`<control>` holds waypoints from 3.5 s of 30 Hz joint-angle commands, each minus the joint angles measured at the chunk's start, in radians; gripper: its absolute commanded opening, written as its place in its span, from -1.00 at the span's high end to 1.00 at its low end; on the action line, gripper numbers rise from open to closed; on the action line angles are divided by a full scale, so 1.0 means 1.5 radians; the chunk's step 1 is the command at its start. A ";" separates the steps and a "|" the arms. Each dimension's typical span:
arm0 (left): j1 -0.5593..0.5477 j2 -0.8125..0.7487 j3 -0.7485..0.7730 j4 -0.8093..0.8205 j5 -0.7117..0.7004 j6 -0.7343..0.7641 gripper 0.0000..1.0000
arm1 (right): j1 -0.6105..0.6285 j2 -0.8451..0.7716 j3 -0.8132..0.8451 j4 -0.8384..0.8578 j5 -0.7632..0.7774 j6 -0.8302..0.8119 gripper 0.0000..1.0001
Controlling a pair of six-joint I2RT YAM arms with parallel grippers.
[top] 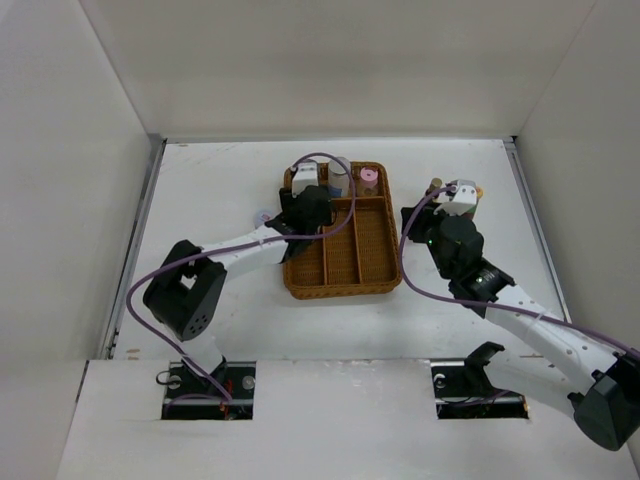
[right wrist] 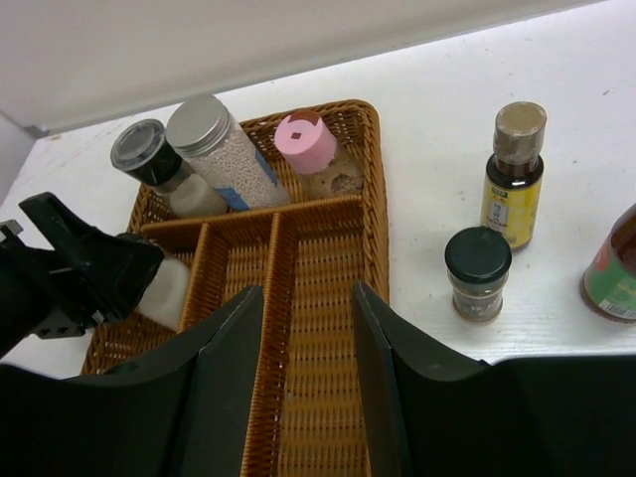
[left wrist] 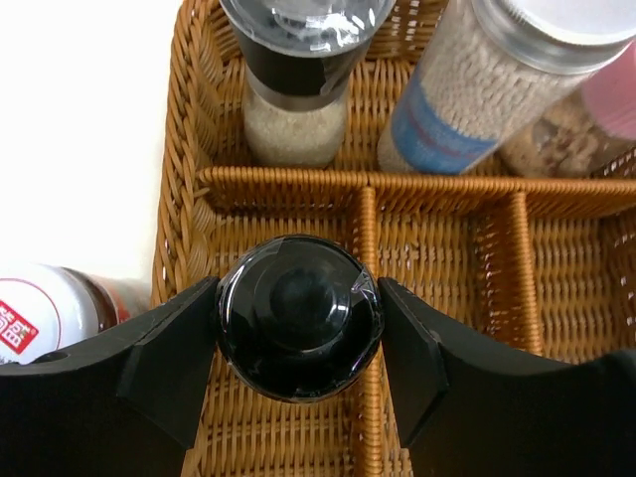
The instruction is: Organize the condiment bottles
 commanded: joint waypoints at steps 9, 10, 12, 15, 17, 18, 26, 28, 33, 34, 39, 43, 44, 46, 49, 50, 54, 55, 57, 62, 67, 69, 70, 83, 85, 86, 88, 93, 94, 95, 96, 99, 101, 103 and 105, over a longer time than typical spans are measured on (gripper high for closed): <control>0.015 -0.059 -0.014 0.114 -0.009 0.011 -0.61 | 0.009 0.003 -0.005 0.045 -0.002 0.008 -0.03; 0.017 -0.080 -0.019 0.111 -0.009 0.014 -0.66 | 0.009 0.005 -0.004 0.045 -0.004 0.008 -0.04; 0.019 -0.129 -0.031 0.102 -0.009 0.021 -0.70 | 0.009 0.011 -0.003 0.046 -0.008 0.008 -0.05; 0.029 -0.206 -0.062 0.068 -0.027 0.016 -0.70 | 0.010 0.010 -0.004 0.046 -0.007 0.008 -0.06; 0.046 -0.248 -0.086 0.026 -0.035 0.004 -0.67 | 0.010 0.007 -0.006 0.046 -0.006 0.008 -0.07; 0.061 -0.263 -0.094 -0.001 -0.031 -0.009 -0.66 | 0.010 0.006 -0.006 0.046 -0.006 0.008 -0.07; 0.164 -0.220 -0.092 -0.110 0.028 -0.049 -0.63 | 0.017 0.019 -0.002 0.050 -0.008 0.006 -0.17; 0.158 -0.190 -0.082 -0.109 0.035 -0.048 -0.63 | 0.019 0.023 -0.001 0.050 -0.008 0.003 -0.23; 0.155 -0.122 -0.070 -0.101 0.037 -0.046 -0.63 | 0.029 0.029 0.000 0.050 -0.009 0.001 -0.51; 0.155 -0.113 -0.070 -0.098 0.035 -0.046 -0.62 | 0.031 0.030 0.000 0.051 -0.010 0.001 -0.55; 0.154 -0.089 -0.076 -0.084 0.011 -0.046 -0.51 | 0.033 0.037 0.000 0.055 -0.011 0.000 -0.62; 0.153 -0.085 -0.088 -0.082 0.010 -0.048 -0.08 | 0.033 0.037 0.000 0.055 -0.011 0.000 -0.62; 0.153 -0.087 -0.092 -0.082 0.010 -0.048 0.03 | 0.033 0.033 -0.001 0.055 -0.011 0.000 -0.62; 0.157 -0.110 -0.105 -0.082 0.005 -0.050 0.19 | 0.033 0.030 -0.002 0.055 -0.011 0.000 -0.62; 0.158 -0.181 -0.122 -0.090 -0.015 -0.050 0.24 | 0.033 0.030 -0.002 0.056 -0.011 0.001 -0.62; 0.153 -0.212 -0.127 -0.094 -0.021 -0.047 0.25 | 0.033 0.032 -0.002 0.056 -0.011 0.002 -0.62; 0.110 -0.325 -0.133 -0.143 -0.030 -0.044 0.25 | 0.032 0.032 -0.002 0.056 -0.009 0.001 -0.62; 0.093 -0.346 -0.131 -0.162 -0.034 -0.044 0.25 | 0.032 0.030 -0.002 0.056 -0.009 0.001 -0.61; 0.059 -0.372 -0.128 -0.194 -0.038 -0.045 0.25 | 0.032 0.025 -0.002 0.054 -0.008 0.001 -0.58; -0.033 -0.382 -0.129 -0.209 -0.037 -0.065 0.25 | 0.026 0.010 0.001 0.036 -0.003 0.001 -0.11; -0.096 -0.326 -0.115 -0.154 -0.025 -0.073 0.23 | 0.010 0.007 0.016 0.000 0.018 0.000 0.14; -0.109 -0.295 -0.110 -0.122 -0.023 -0.068 0.22 | -0.002 0.004 0.019 -0.012 0.041 0.000 -0.03; -0.111 -0.279 -0.109 -0.112 -0.023 -0.065 0.22 | -0.010 0.004 0.021 -0.019 0.051 0.000 -0.13; -0.095 -0.169 -0.156 -0.021 -0.021 -0.035 -0.01 | -0.108 0.205 0.100 -0.091 0.065 0.000 -0.72; -0.092 -0.168 -0.166 -0.007 -0.022 -0.032 -0.11 | -0.114 0.233 0.114 -0.084 0.063 -0.001 -0.73; -0.090 -0.170 -0.170 -0.002 -0.022 -0.030 -0.18 | -0.118 0.242 0.119 -0.082 0.062 0.000 -0.73; -0.086 -0.173 -0.176 0.008 -0.022 -0.025 -0.28 | -0.126 0.265 0.130 -0.079 0.054 0.002 -0.73; -0.066 -0.189 -0.191 0.022 -0.011 -0.020 -0.44 | -0.144 0.319 0.152 -0.066 0.028 0.007 -0.67; -0.065 -0.194 -0.192 0.023 -0.008 -0.020 -0.47 | -0.147 0.328 0.155 -0.065 0.028 0.007 -0.65; -0.065 -0.197 -0.192 0.023 -0.006 -0.020 -0.49 | -0.150 0.335 0.158 -0.064 0.028 0.008 -0.64; -0.065 -0.201 -0.193 0.023 -0.005 -0.020 -0.51 | -0.152 0.343 0.161 -0.063 0.027 0.008 -0.59; -0.065 -0.216 -0.196 0.021 -0.004 -0.018 -0.55 | -0.155 0.361 0.166 -0.063 0.024 0.010 -0.46; -0.064 -0.233 -0.200 0.022 -0.004 -0.017 -0.59 | -0.156 0.369 0.169 -0.062 0.024 0.011 -0.32; -0.064 -0.247 -0.202 0.021 -0.003 -0.016 -0.63 | -0.156 0.372 0.172 -0.062 0.026 0.011 -0.14; -0.063 -0.258 -0.202 0.018 -0.002 -0.016 -0.67 | -0.156 0.368 0.173 -0.059 0.033 0.011 0.09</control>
